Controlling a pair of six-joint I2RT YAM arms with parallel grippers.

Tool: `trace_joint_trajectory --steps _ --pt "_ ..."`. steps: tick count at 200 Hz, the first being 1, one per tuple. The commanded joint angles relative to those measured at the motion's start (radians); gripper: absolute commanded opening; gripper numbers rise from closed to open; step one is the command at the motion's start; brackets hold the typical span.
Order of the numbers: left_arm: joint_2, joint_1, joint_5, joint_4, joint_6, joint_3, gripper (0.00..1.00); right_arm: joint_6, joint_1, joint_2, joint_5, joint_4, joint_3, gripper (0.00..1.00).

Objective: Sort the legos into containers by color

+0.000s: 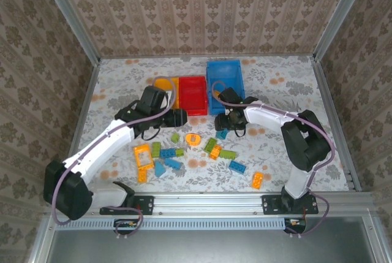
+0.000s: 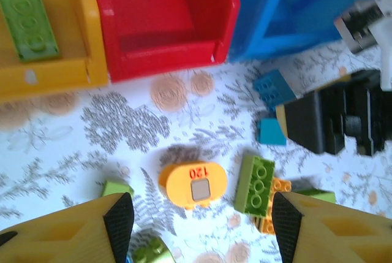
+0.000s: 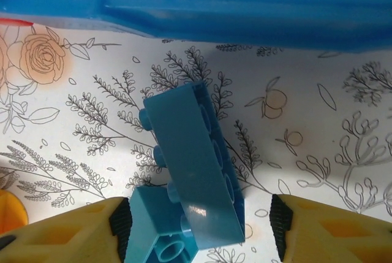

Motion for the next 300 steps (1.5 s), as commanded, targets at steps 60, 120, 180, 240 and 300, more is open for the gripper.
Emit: trace_joint_trajectory --steps 60,120,180,240,300 --pt "-0.108 -0.040 0.021 0.075 -0.086 -0.078 0.63 -0.017 -0.019 0.071 0.028 0.053 0.026 0.41" --pt "-0.101 -0.058 -0.015 0.079 -0.099 -0.088 0.63 -0.029 -0.019 -0.116 0.073 0.030 -0.068 0.25" --pt "-0.147 -0.068 -0.100 0.026 -0.095 -0.031 0.62 -0.024 0.068 -0.183 0.022 -0.011 0.046 0.23" --pt "-0.215 -0.062 -0.209 -0.078 -0.072 -0.006 0.62 0.051 0.154 0.204 0.024 -0.117 0.504 0.23" --pt "-0.260 -0.059 -0.235 -0.115 -0.059 -0.020 0.62 0.078 0.136 0.471 0.044 -0.260 0.824 0.26"
